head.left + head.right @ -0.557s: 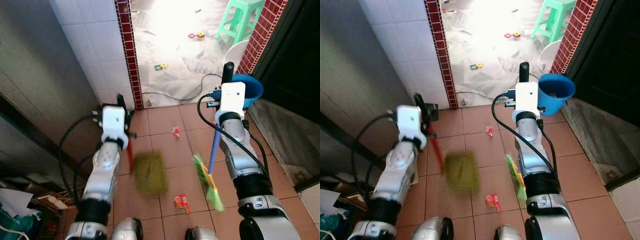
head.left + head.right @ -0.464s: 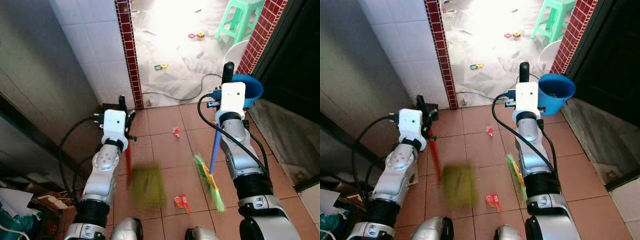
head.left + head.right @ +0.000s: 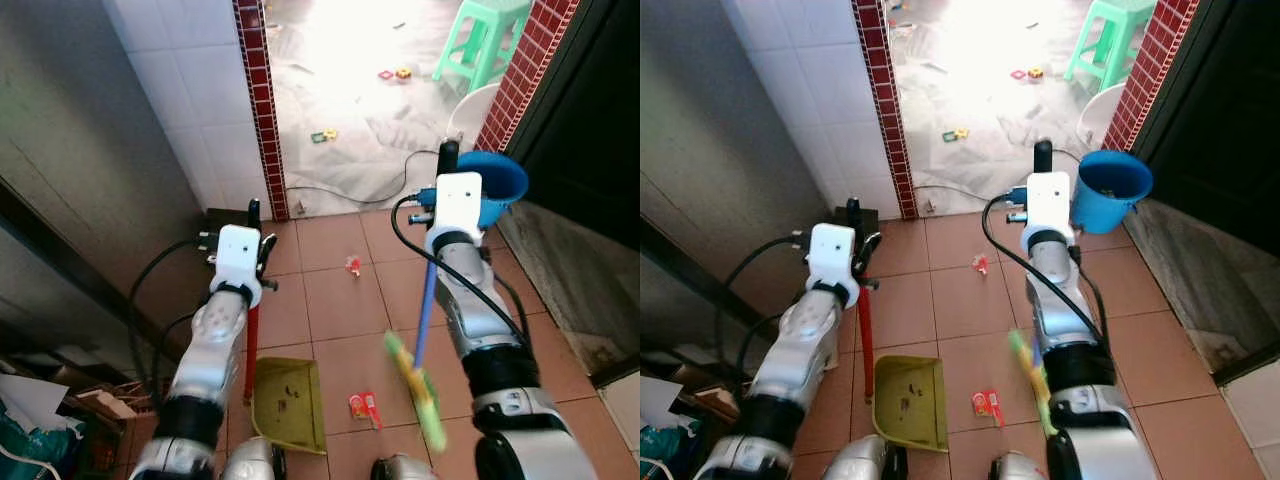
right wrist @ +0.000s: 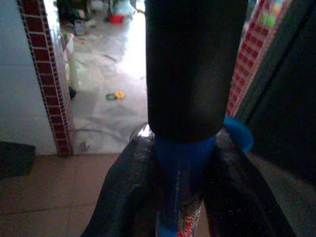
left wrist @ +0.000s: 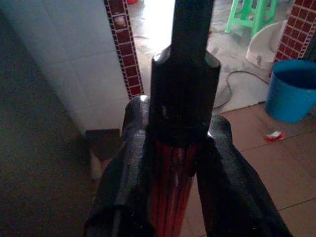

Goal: Sweep floor

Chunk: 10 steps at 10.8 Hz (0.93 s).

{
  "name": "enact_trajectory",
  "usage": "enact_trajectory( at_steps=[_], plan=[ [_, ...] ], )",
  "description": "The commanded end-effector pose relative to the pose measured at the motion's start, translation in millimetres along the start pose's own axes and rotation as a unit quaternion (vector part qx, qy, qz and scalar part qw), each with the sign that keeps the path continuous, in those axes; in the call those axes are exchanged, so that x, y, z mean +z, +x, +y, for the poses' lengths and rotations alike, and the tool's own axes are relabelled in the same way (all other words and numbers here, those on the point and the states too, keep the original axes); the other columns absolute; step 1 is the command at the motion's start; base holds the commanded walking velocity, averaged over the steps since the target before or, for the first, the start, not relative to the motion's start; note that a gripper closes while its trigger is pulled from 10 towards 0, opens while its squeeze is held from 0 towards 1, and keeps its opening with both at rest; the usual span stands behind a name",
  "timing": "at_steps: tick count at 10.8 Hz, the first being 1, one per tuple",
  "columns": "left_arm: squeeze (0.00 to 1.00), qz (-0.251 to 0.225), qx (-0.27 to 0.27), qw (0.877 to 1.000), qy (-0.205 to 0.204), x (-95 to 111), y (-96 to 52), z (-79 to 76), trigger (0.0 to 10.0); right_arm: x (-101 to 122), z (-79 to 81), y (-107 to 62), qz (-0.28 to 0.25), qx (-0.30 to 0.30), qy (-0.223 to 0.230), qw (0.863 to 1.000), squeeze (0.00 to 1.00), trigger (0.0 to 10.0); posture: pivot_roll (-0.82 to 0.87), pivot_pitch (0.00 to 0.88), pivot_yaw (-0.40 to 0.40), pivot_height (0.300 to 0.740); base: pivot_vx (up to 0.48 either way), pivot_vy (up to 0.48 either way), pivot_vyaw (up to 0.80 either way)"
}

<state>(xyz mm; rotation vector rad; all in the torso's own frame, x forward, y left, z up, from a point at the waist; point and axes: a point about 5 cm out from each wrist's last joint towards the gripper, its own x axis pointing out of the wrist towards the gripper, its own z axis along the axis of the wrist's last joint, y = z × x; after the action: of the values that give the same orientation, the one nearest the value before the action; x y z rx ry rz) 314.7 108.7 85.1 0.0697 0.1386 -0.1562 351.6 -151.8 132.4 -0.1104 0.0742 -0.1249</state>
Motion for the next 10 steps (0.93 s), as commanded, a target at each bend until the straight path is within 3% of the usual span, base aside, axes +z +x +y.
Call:
enact_trajectory(
  at_steps=[1, 2, 3, 5, 6, 7, 8, 9, 10],
  plan=[
    [0.00, 0.048, -0.010, 0.998, -0.034, -18, -1.1, -9.2, 10.0, 0, 2.8, 3.1, 0.028, 0.001, 0.056, 0.998, 0.00, 10.0, -0.03, 0.061, 0.042, 0.740, 0.000, 0.000, 0.00],
    [0.00, 0.071, -0.017, 0.996, -0.048, -24, 0.8, -15.5, 10.0, 4, 5.6, 3.9, 0.023, 0.009, 0.085, 0.996, 0.00, 10.0, -0.03, 0.061, 0.044, 0.740, 0.000, 0.000, 0.00],
    [0.00, 0.087, -0.021, 0.994, -0.061, -28, 2.3, -19.4, 10.0, 7, 11.9, 4.3, 0.035, 0.016, 0.164, 0.986, 0.00, 10.0, -0.03, 0.061, 0.043, 0.740, 0.000, 0.000, 0.00],
    [0.00, 0.091, -0.021, 0.993, -0.067, -29, 4.1, -21.1, 10.0, 19, 18.9, 5.4, 0.028, 0.039, 0.255, 0.966, 0.00, 10.0, -0.03, 0.064, 0.042, 0.740, 0.000, 0.000, 0.00],
    [0.00, 0.097, -0.012, 0.992, -0.080, -31, 3.8, -19.4, 10.0, 38, 28.4, 5.7, 0.015, 0.086, 0.344, 0.935, 0.00, 10.0, -0.02, 0.067, 0.038, 0.740, 0.000, 0.000, 0.00],
    [0.00, 0.098, -0.008, 0.992, -0.084, -32, 3.8, -18.1, 10.0, 44, 30.8, 6.3, 0.004, 0.105, 0.327, 0.939, 0.00, 10.0, -0.02, 0.067, 0.038, 0.740, 0.000, 0.000, 0.00],
    [0.00, 0.096, -0.008, 0.992, -0.084, -31, 4.2, -18.3, 10.0, 52, 32.7, 6.1, -0.019, 0.126, 0.276, 0.953, 0.00, 10.0, -0.02, 0.070, 0.036, 0.740, 0.000, 0.000, 0.00],
    [0.00, 0.073, 0.002, 0.996, -0.051, -25, 5.2, -14.3, 10.0, 71, 37.5, 0.4, -0.105, 0.181, 0.133, 0.969, 0.00, 10.0, -0.03, 0.072, 0.039, 0.740, 0.000, 0.000, 0.00],
    [0.00, 0.063, 0.003, 0.997, -0.035, -20, 6.3, -12.5, 10.0, 72, 36.4, -1.4, -0.124, 0.192, 0.093, 0.969, 0.00, 10.0, -0.03, 0.072, 0.039, 0.740, 0.000, 0.000, 0.00]
  ],
)
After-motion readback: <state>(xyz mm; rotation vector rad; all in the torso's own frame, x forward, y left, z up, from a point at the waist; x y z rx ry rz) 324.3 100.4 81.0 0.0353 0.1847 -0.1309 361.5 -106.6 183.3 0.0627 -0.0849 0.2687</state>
